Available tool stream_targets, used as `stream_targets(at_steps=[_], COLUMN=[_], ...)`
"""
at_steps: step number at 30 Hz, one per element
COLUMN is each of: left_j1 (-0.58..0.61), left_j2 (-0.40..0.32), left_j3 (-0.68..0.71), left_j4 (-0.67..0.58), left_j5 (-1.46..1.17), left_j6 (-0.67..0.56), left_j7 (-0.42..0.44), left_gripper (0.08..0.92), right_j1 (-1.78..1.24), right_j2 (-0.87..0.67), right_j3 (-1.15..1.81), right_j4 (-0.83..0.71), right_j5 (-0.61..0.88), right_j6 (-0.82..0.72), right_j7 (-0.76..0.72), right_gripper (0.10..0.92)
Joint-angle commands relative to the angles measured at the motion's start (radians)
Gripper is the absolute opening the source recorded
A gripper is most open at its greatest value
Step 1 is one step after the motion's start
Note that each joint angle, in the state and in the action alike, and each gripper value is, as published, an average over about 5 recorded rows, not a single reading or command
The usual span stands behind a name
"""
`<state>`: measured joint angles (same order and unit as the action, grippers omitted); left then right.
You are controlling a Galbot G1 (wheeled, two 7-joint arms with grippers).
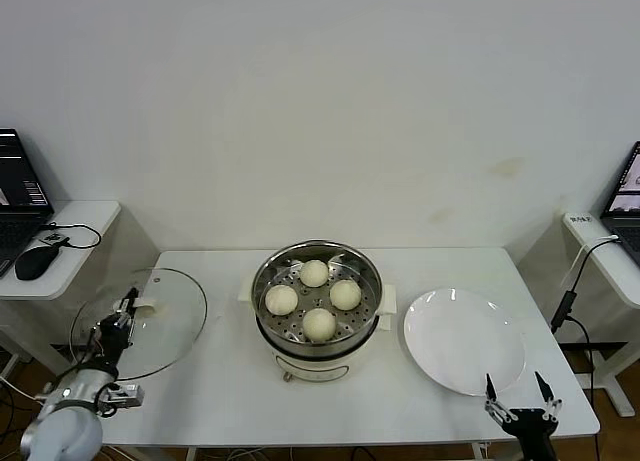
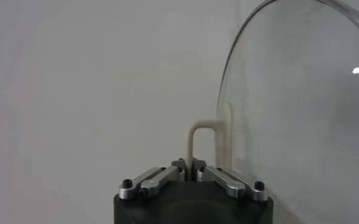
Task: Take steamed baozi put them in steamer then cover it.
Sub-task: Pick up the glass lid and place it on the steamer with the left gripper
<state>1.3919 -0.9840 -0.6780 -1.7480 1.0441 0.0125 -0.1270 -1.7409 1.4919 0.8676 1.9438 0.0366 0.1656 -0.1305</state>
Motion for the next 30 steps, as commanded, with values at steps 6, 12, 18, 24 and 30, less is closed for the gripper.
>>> stream_targets(at_steps=[6, 12, 18, 24, 30], left_j1=[-0.077, -0.260, -0.422, -0.483, -0.521], left_j2=[0.127, 0.108, 0.019, -0.100, -0.214], left_j3=[0.226, 0.448, 0.584, 0.645, 0.706], left_j4=[-0.369, -0.317, -0.272, -0.254, -0.200], left_j5=[-0.160, -0.108, -0.004, 0.127, 0.242], left_j6=[0.260, 0.338, 0.400, 0.424, 0.440], left_j7=[0.193, 0.221, 0.305, 0.375, 0.423], left_gripper=[0.133, 0.133, 0.133, 0.133, 0.133], right_j1=[0.020, 0.037, 0.053, 0.062, 0.065], right_j2=[0.009, 0.026, 0.044, 0.049, 0.046], right_j3=[-0.044, -0.050, -0.073, -0.097, -0.103], right_j4=[-0.014, -0.045, -0.074, -0.095, -0.096], right_j5=[-0.112, -0.201, -0.253, -0.295, -0.305], right_j6=[0.022, 0.036, 0.035, 0.036, 0.034], right_j7=[0.013, 0.034, 0.056, 0.069, 0.071], right_gripper=[0.823, 0.823, 0.823, 0.823, 0.823])
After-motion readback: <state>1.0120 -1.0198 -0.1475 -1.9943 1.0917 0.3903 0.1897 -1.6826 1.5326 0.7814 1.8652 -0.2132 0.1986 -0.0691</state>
